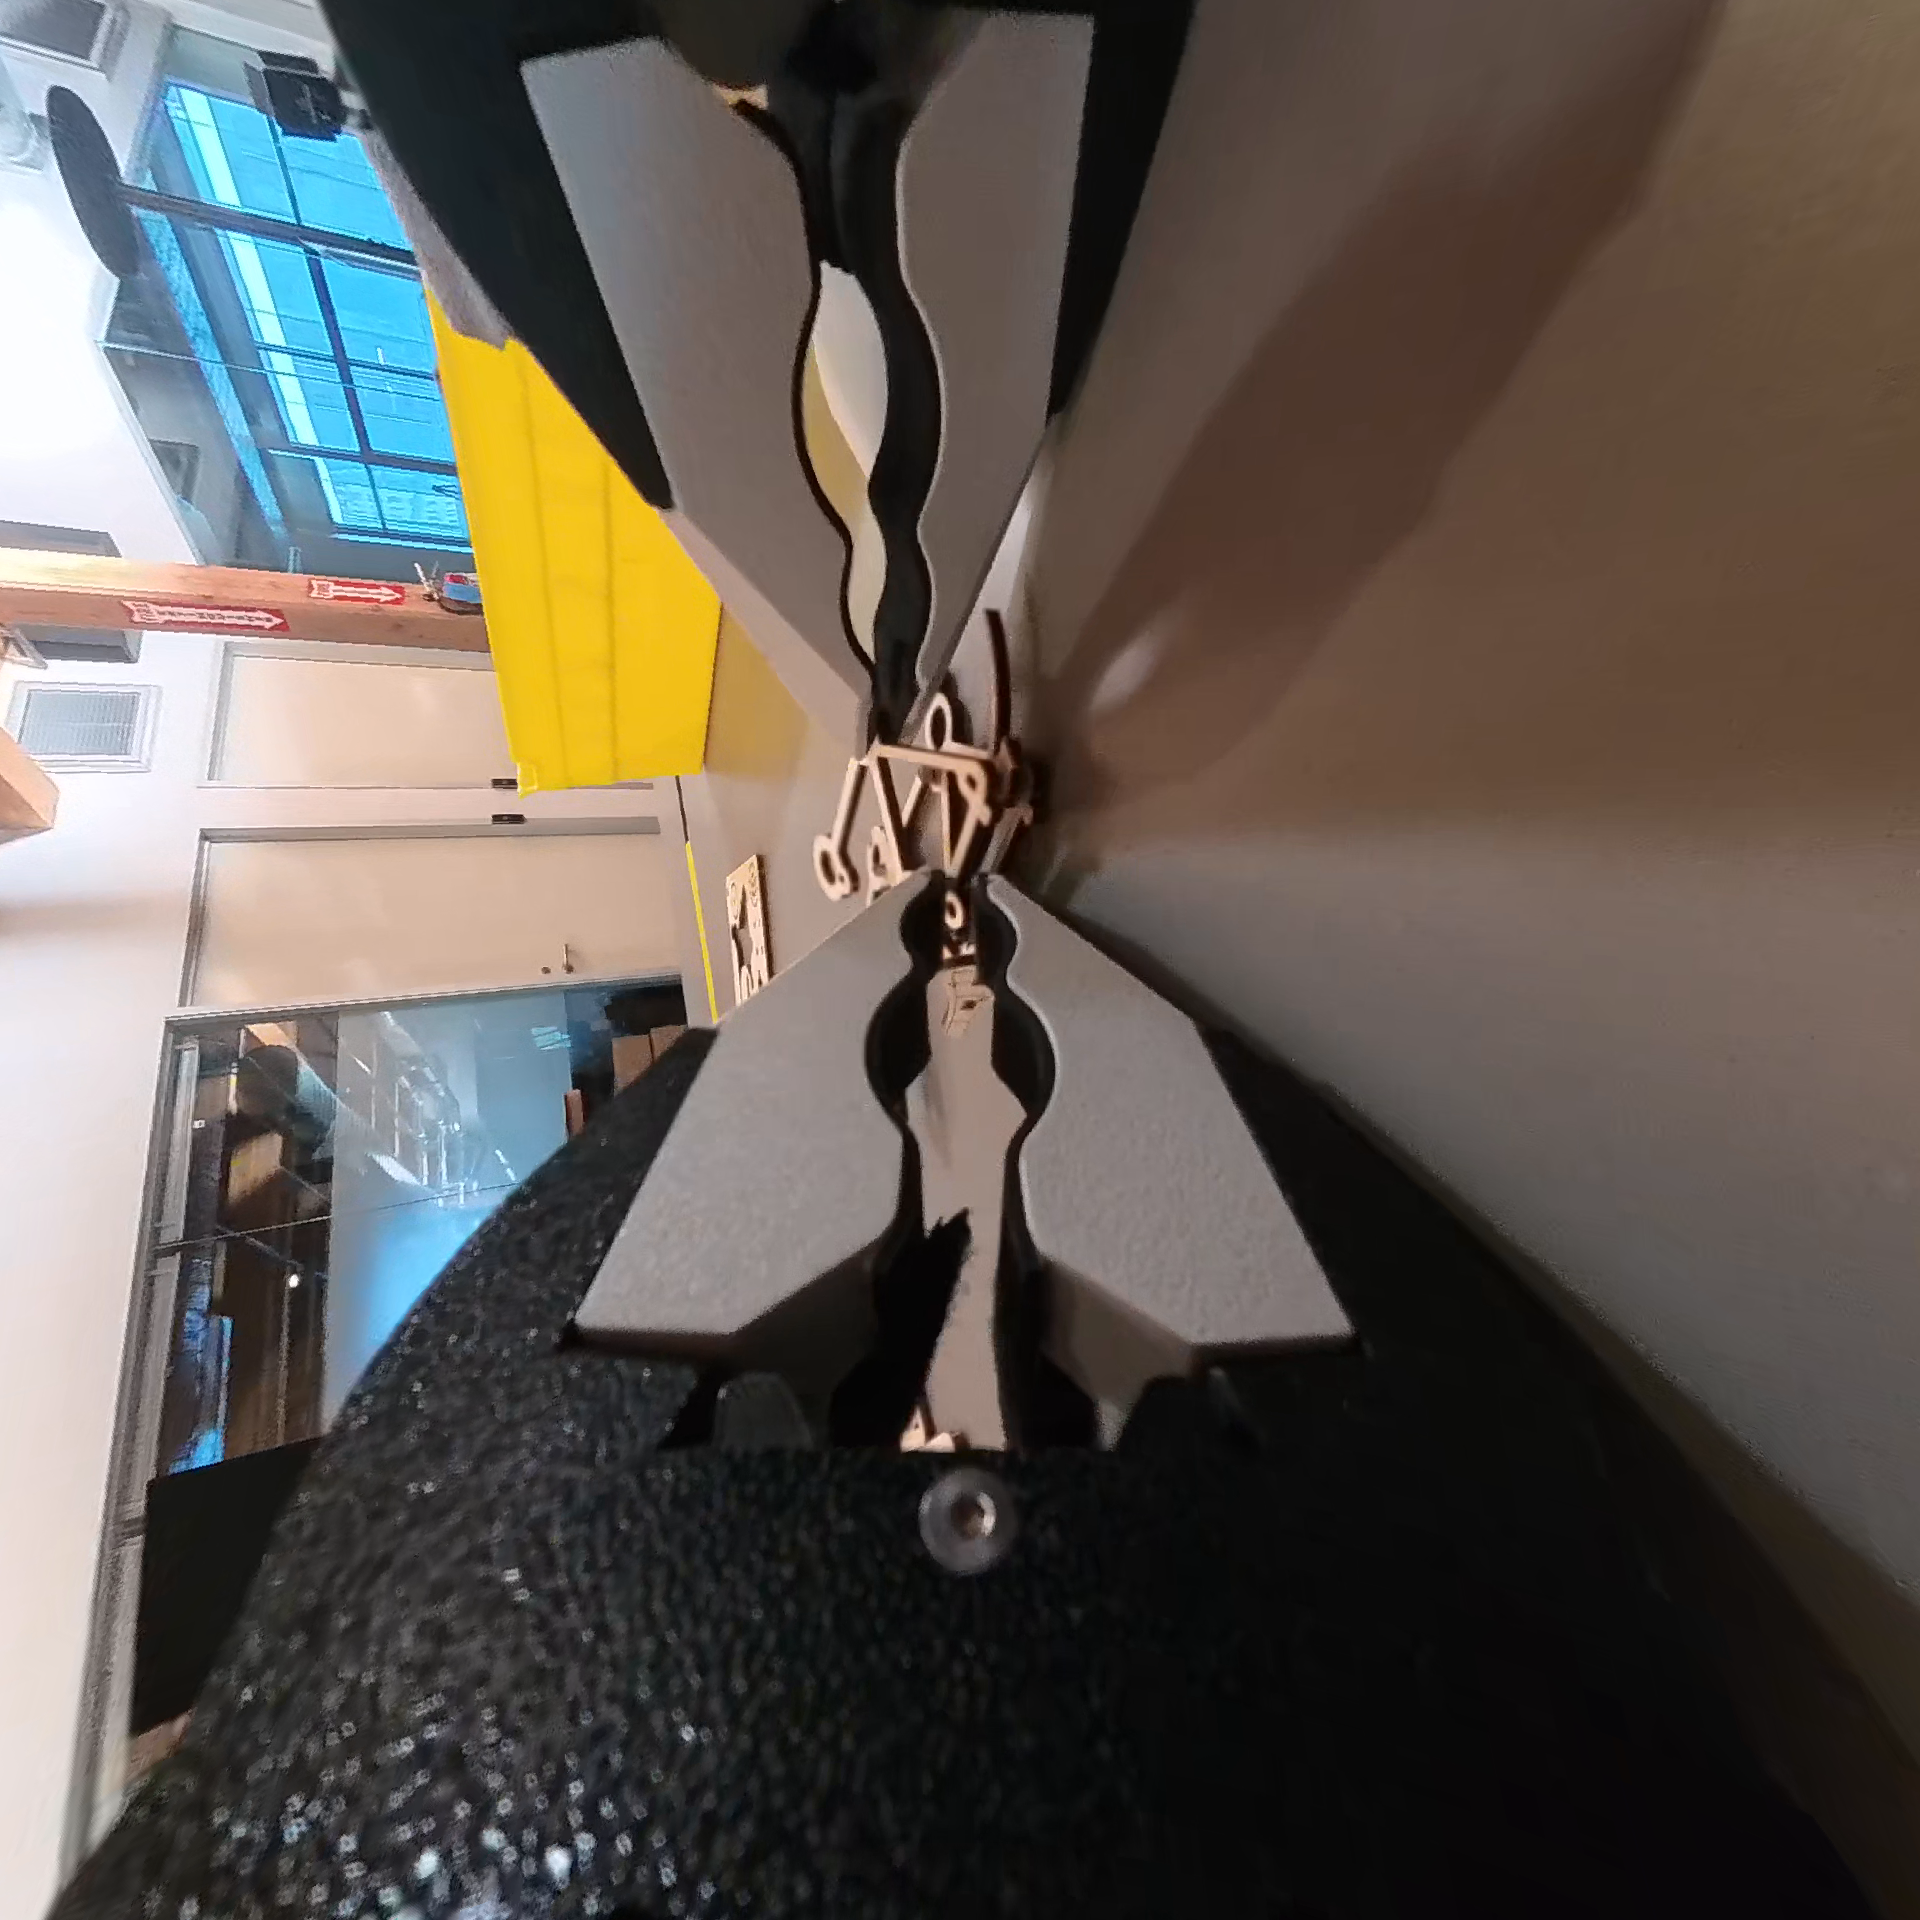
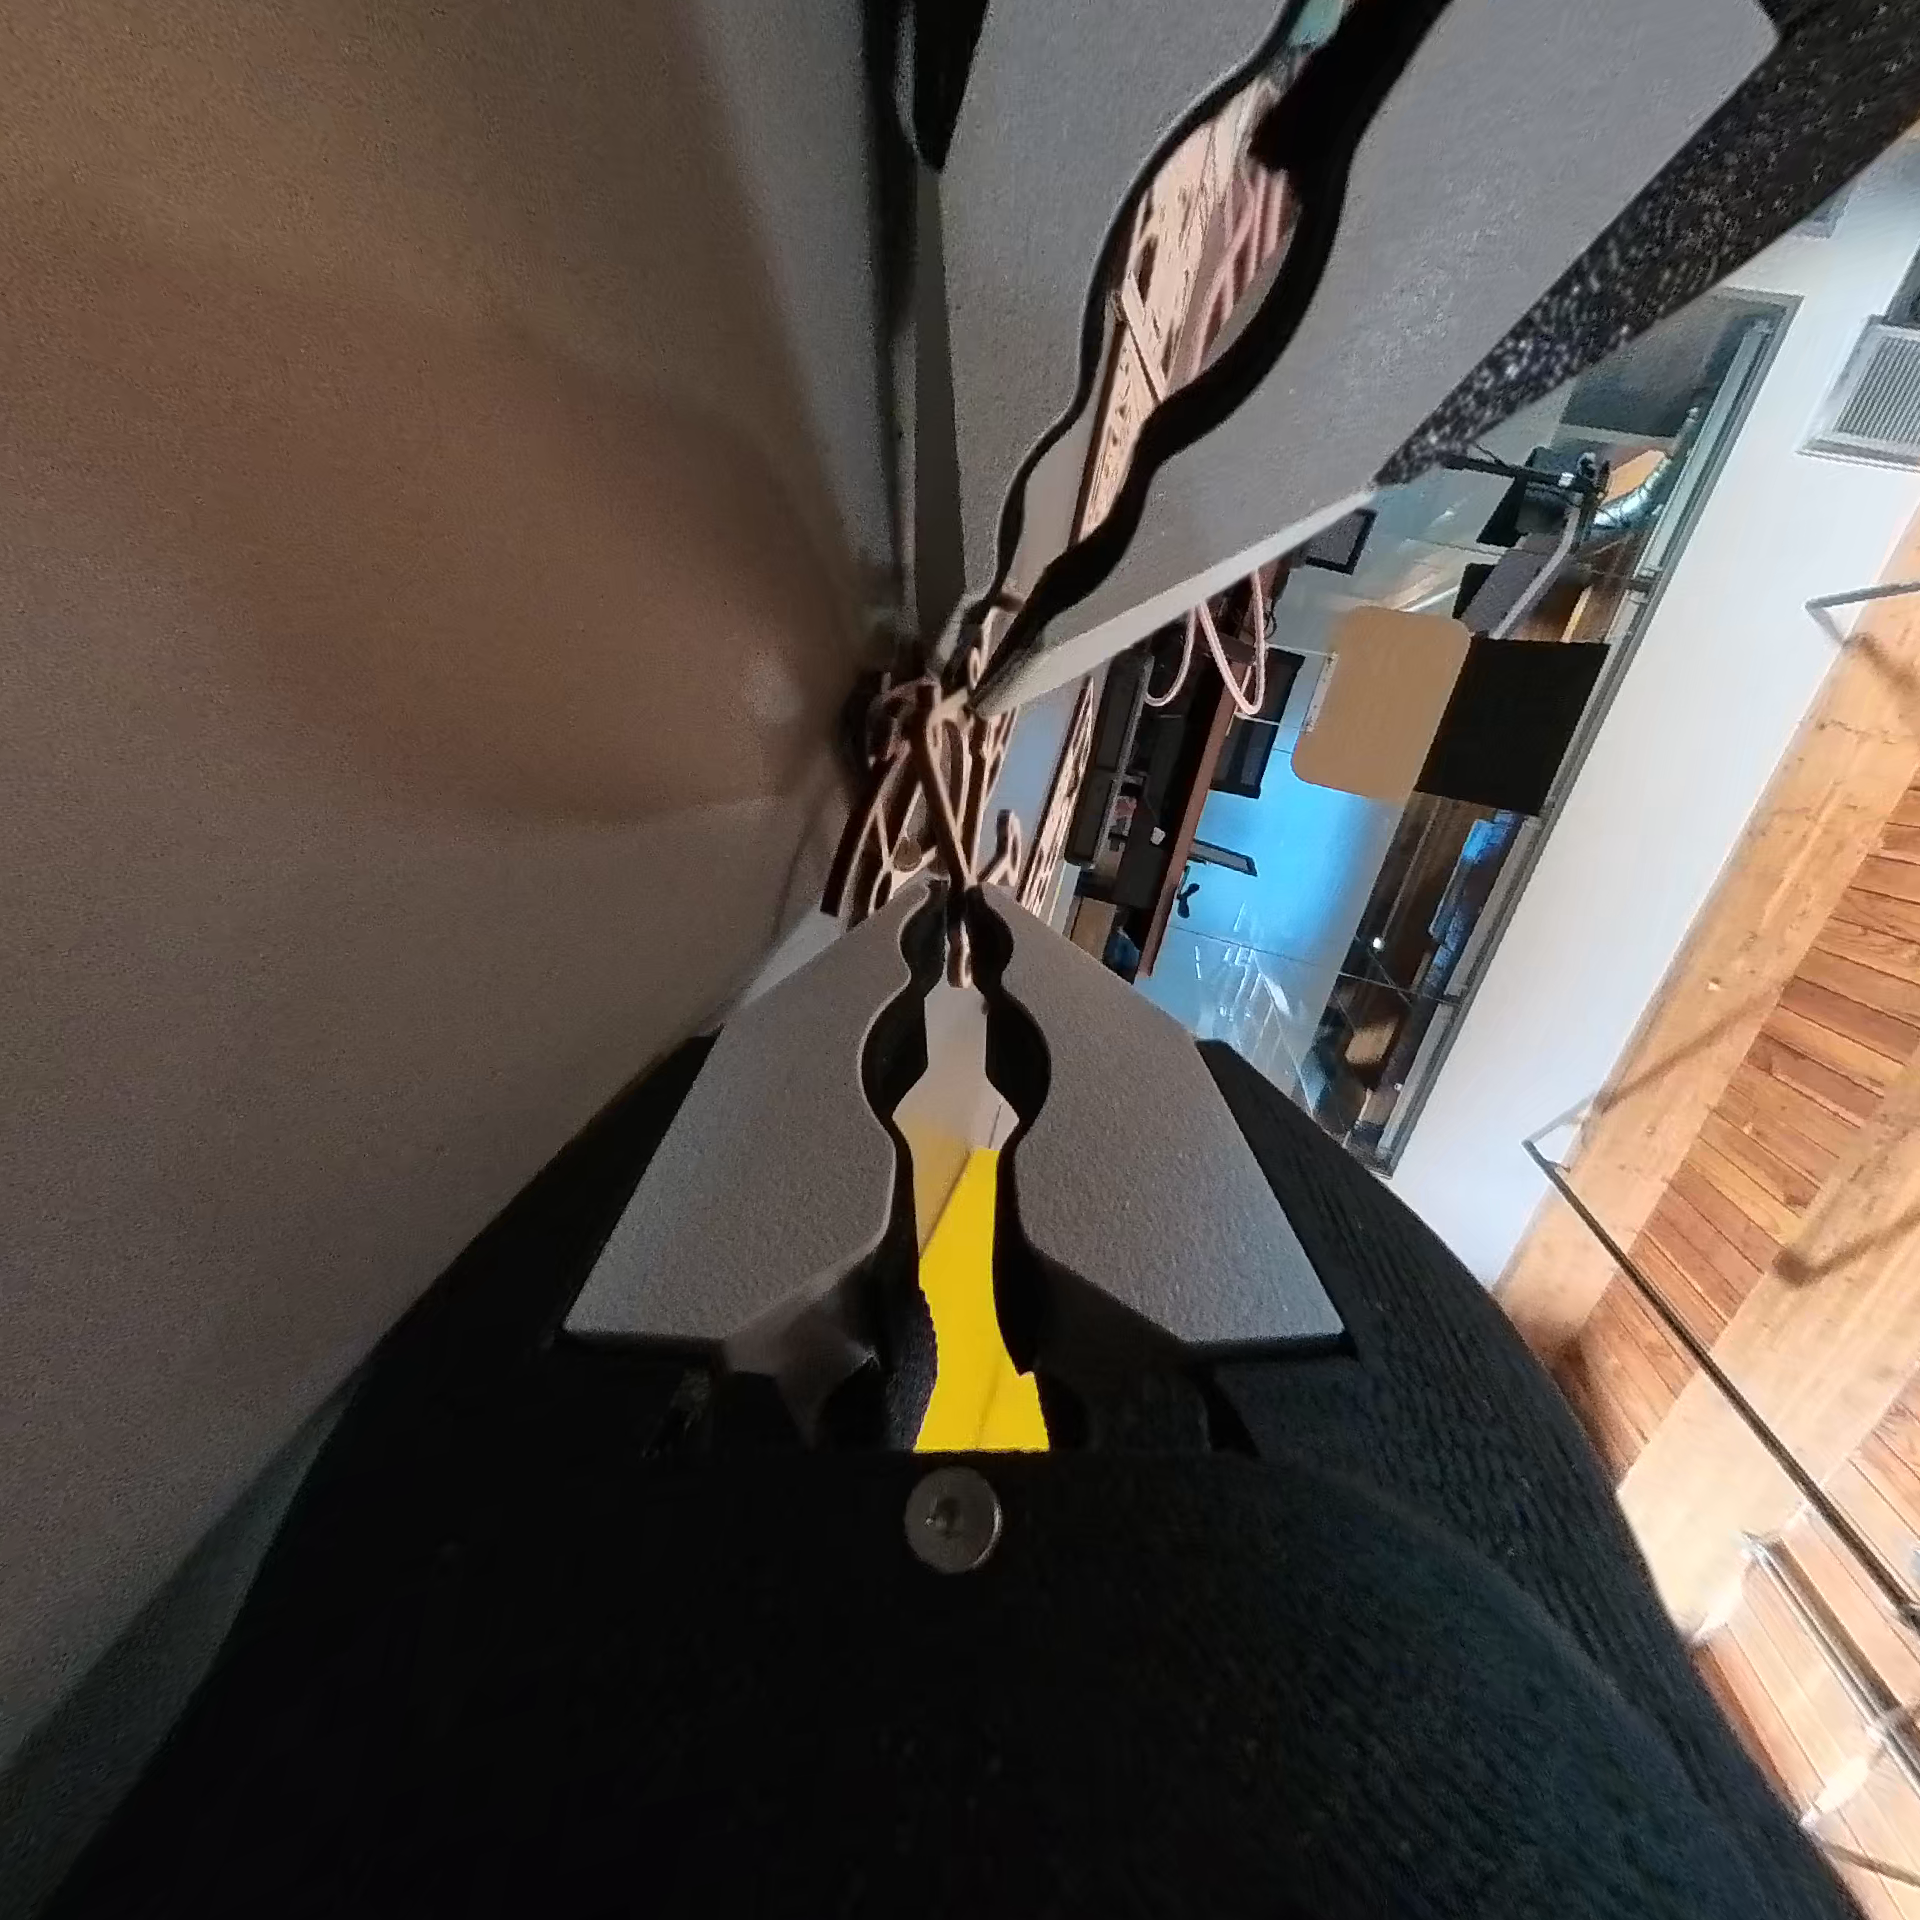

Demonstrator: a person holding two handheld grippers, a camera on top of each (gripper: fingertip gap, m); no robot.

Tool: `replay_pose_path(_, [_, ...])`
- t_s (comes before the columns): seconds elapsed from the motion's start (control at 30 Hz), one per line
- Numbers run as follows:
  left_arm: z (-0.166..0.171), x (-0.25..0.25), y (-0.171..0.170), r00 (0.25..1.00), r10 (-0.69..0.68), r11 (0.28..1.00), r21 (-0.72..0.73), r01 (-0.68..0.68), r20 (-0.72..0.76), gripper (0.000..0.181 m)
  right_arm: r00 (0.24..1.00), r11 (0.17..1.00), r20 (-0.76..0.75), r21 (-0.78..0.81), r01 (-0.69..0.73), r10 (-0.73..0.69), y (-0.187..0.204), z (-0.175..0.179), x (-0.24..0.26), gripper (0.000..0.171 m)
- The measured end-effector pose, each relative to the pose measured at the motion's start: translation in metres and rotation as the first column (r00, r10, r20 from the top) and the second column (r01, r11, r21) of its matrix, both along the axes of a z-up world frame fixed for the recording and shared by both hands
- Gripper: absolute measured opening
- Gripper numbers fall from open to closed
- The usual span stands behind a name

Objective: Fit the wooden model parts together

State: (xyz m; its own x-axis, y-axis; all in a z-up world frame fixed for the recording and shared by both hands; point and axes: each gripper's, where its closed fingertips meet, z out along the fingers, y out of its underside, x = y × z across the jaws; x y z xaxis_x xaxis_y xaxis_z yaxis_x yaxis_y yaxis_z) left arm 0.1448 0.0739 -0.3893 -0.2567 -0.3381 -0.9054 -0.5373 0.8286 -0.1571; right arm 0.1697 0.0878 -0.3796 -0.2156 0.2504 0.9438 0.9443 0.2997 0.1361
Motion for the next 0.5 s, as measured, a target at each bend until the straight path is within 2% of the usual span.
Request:
replay_pose_path(0.27, [0.000, 0.000, 0.001, 1.000, 0.005, 0.999, 0.042, -0.005, -0.014, 0.001, 0.998, 0.996, -0.058, -0.084, -0.032, 0.027, -0.004, -0.006, 0.003, 0.004])
replay_pose_path(0.43, [0.000, 0.000, 0.001, 1.000, 0.011, 0.999, 0.039, -0.011, -0.015, 0.001, 0.979, 0.983, -0.193, -0.162, -0.090, 0.058, -0.011, -0.003, 0.008, 0.011])
replay_pose_path(0.5, [0.000, 0.000, 0.002, 1.000, 0.013, 0.999, 0.038, -0.012, -0.016, 0.000, 0.952, 0.962, -0.290, -0.214, -0.170, 0.104, -0.020, 0.001, 0.000, 0.008])
